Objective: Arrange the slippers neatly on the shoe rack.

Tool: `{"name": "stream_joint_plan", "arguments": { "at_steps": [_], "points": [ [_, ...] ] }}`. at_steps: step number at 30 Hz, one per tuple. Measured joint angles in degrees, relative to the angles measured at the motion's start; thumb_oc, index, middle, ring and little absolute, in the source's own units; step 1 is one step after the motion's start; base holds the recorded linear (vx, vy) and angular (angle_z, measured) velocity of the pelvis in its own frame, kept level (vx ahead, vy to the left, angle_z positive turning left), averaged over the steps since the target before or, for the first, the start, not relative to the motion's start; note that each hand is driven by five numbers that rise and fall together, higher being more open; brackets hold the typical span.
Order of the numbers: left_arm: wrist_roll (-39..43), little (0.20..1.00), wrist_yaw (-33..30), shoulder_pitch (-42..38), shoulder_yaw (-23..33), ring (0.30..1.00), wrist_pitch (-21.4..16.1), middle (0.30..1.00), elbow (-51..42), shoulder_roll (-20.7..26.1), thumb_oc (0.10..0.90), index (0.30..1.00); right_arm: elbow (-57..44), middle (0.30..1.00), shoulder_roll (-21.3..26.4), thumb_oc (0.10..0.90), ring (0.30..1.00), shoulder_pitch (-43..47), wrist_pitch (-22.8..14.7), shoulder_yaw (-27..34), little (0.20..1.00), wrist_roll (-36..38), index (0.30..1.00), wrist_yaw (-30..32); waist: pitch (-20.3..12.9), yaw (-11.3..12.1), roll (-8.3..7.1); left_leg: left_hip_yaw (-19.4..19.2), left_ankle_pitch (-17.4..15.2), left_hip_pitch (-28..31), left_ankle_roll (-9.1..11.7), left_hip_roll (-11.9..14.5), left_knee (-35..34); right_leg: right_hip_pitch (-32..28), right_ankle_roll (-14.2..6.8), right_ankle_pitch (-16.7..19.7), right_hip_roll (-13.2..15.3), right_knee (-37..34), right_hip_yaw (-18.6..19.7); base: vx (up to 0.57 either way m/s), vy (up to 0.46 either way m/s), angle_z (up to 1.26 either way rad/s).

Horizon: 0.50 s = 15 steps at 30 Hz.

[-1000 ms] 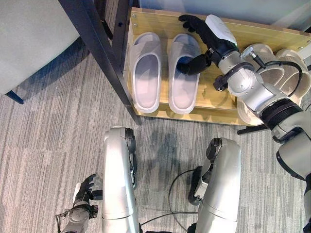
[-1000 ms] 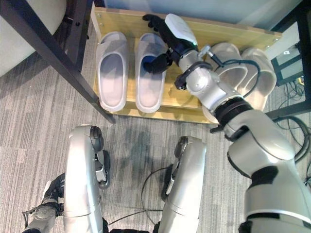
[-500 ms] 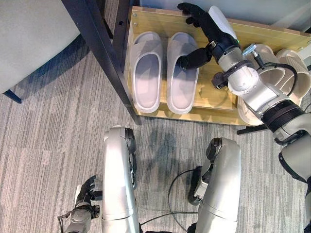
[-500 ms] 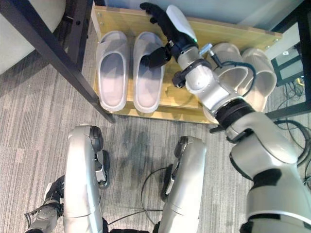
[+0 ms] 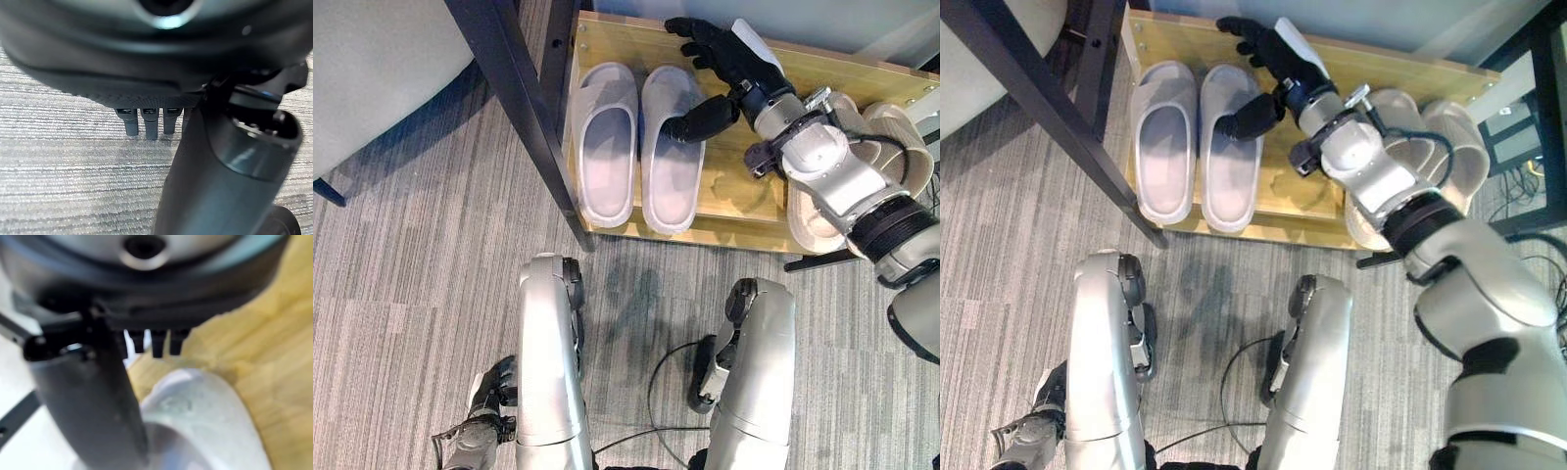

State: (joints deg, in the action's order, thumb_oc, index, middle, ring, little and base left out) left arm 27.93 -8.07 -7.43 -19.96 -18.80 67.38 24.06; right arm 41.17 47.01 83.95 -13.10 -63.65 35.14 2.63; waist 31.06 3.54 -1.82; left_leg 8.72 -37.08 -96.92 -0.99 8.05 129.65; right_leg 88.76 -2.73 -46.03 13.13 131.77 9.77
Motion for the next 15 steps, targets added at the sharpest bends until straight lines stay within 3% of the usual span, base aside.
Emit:
{"name": "stream_joint_plan", "arguments": {
  "at_steps": [11, 15],
  "points": [
    [-0.7, 0.900, 1.4, 0.0, 0.1, 0.900, 1.1, 0.900, 0.0, 0.9, 0.800, 0.900, 0.5, 0.900, 0.3, 0.800, 0.900, 2.9, 2.1, -1.2, 0.900, -0.1, 0.900, -3.8, 0.0, -0.6, -0.06, 0.1, 0.0, 0.0, 0.0, 0.0, -0.1, 0.0, 0.0, 0.0, -0.1, 0.0, -0.1, 0.00, 0.000, 0.00],
    [-1.3, 0.900, 1.7, -0.1, 0.1, 0.900, 1.1, 0.900, -0.1, 1.1, 0.800, 0.900, -6.0, 0.900, 3.8, 0.800, 0.900, 2.7, 3.4, -2.6, 0.900, 2.1, 0.900, -6.3, -0.1, -0.7, -0.08, 0.0, 0.0, -0.1, 0.0, 0.0, -0.3, 0.2, 0.0, 0.0, -0.1, -0.2, -0.1, 0.00, 0.000, 0.00]
  ]
}}
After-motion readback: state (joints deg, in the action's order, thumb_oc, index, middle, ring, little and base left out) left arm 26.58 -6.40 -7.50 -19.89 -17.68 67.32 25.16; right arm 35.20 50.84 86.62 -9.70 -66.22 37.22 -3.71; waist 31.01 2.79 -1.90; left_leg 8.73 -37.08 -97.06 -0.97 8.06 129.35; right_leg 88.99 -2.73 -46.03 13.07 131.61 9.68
